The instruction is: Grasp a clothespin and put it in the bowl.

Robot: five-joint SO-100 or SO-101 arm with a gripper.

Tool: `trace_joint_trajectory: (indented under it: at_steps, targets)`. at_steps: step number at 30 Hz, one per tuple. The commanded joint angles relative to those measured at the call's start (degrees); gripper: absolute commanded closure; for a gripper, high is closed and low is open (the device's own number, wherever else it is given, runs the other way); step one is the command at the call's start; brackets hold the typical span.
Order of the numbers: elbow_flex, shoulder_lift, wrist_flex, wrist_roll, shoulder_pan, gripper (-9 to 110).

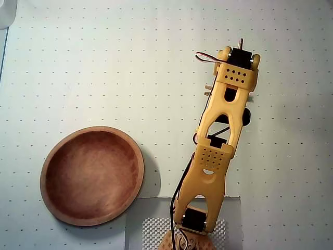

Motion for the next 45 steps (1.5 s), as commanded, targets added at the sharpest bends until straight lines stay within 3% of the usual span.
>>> trace_joint_trajectory:
  at_steps: [1,23,45]
  targets:
    - [-4.39,0.53,1.41,-0.62,-0.70,104]
    - [-3.78,-3.16,1.58,-2.99,-1.93,105]
    - [-3.78,-3.16,1.58,42.01,-2.02,104]
